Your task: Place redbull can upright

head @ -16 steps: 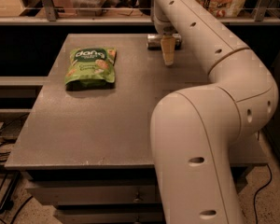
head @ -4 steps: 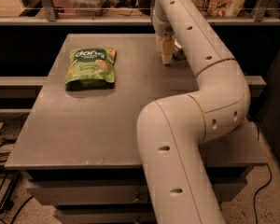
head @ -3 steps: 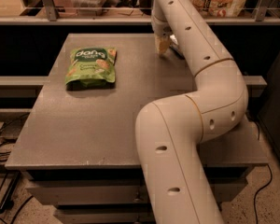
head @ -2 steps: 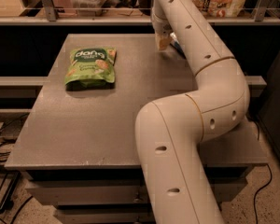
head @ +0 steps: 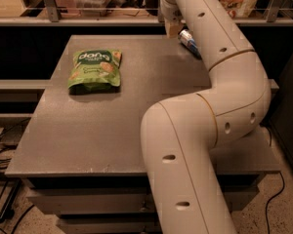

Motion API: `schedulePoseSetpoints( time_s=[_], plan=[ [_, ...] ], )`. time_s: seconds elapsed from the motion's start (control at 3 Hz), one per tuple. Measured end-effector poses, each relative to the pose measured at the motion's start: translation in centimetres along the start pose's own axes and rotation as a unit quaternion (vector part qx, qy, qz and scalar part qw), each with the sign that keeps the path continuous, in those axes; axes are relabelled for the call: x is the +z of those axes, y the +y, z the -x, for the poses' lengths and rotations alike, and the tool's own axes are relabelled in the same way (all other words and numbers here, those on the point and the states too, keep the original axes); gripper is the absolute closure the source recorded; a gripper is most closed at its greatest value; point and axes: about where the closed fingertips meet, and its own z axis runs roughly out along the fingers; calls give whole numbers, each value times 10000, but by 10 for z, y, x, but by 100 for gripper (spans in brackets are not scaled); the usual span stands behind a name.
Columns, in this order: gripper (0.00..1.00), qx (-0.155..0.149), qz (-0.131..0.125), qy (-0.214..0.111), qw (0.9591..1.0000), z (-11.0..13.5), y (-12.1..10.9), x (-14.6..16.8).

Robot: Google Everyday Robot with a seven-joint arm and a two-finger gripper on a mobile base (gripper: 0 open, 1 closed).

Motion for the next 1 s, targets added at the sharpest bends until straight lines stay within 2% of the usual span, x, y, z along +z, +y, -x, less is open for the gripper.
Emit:
schedulePoseSetpoints(
  time_s=[0.33,0.67,1.0],
  plan=[
    [19,65,-240,-31,9997,-10,-5,-30],
    [0,58,-321,-43,9995,-8,-10,-26],
    [0,52,-376,-53,9993,-7,-14,-22]
  ],
)
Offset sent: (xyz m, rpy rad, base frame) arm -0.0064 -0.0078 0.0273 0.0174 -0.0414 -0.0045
